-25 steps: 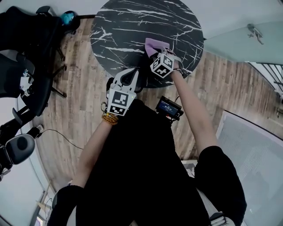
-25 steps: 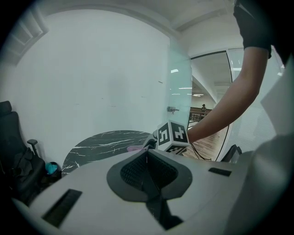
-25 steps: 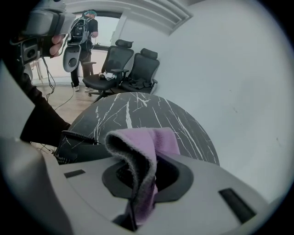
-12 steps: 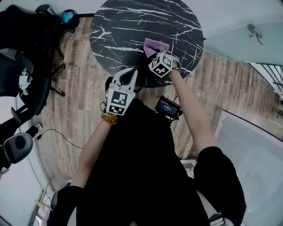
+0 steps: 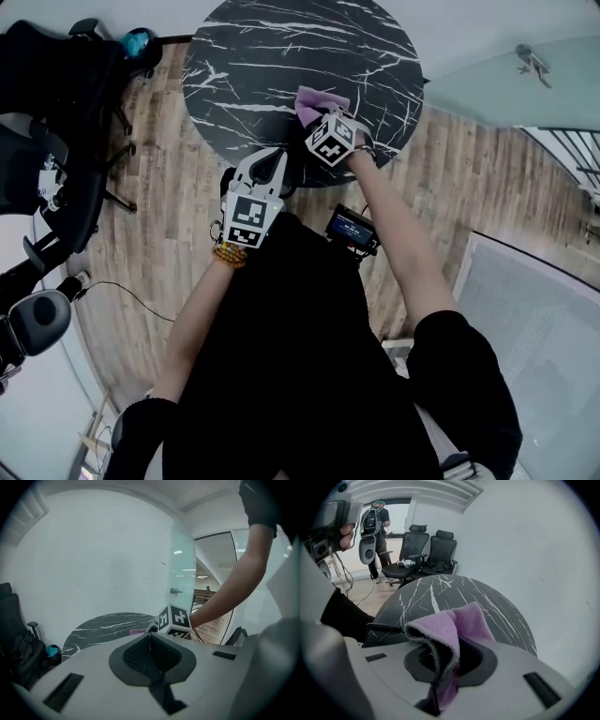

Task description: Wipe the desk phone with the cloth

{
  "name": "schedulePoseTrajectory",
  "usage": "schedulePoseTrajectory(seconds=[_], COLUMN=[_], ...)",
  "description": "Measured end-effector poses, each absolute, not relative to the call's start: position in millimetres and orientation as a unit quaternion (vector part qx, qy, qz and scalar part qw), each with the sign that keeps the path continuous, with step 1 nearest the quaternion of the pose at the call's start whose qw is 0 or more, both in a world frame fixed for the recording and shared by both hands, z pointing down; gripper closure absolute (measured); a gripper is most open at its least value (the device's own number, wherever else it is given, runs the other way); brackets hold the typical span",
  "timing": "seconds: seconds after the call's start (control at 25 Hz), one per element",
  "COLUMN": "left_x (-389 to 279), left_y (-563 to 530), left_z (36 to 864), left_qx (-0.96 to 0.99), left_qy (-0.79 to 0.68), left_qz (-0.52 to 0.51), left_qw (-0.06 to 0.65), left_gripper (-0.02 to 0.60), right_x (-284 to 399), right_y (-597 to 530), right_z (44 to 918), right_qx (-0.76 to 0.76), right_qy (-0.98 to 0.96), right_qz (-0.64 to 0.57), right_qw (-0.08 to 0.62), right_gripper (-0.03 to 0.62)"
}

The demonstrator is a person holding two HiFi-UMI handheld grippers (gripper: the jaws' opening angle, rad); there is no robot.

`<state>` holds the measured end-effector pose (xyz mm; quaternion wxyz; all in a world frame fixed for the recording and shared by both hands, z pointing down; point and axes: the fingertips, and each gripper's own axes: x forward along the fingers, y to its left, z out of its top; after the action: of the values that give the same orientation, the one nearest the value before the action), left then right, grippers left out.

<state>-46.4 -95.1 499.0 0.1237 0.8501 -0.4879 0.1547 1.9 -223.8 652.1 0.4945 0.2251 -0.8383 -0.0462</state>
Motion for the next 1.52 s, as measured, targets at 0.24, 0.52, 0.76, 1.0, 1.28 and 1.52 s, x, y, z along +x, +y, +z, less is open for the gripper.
schedulePoseTrajectory(seconds=[0.24,0.52,0.76,1.0,1.28,1.52], left_x=[-44,-42,-44,-40,-41,-44], left_y=[-94,-92,-89,-86,-83,-81], left_z=[500,501,501,502,502,500], left_qx=[0.852,0.853,0.85,0.853,0.853,0.854], left_qy=[-0.485,-0.484,-0.488,-0.484,-0.482,-0.482], left_qz=[0.156,0.156,0.155,0.156,0.156,0.155], left_qw=[0.123,0.122,0.124,0.122,0.122,0.119], left_gripper=[0.561,0.561,0.561,0.561,0.561,0.561], right_x=[0,0,0,0,-2,-2], right_y=[-211,-198,-192,-182,-172,-165], right_z=[657,664,670,674,678,683], right_qx=[0.222,0.215,0.214,0.209,0.203,0.199], right_qy=[-0.84,-0.841,-0.836,-0.838,-0.836,-0.833], right_qz=[-0.033,-0.026,-0.023,-0.013,-0.012,-0.01], right_qw=[0.494,0.496,0.504,0.504,0.51,0.517], right_gripper=[0.536,0.536,0.535,0.536,0.535,0.536])
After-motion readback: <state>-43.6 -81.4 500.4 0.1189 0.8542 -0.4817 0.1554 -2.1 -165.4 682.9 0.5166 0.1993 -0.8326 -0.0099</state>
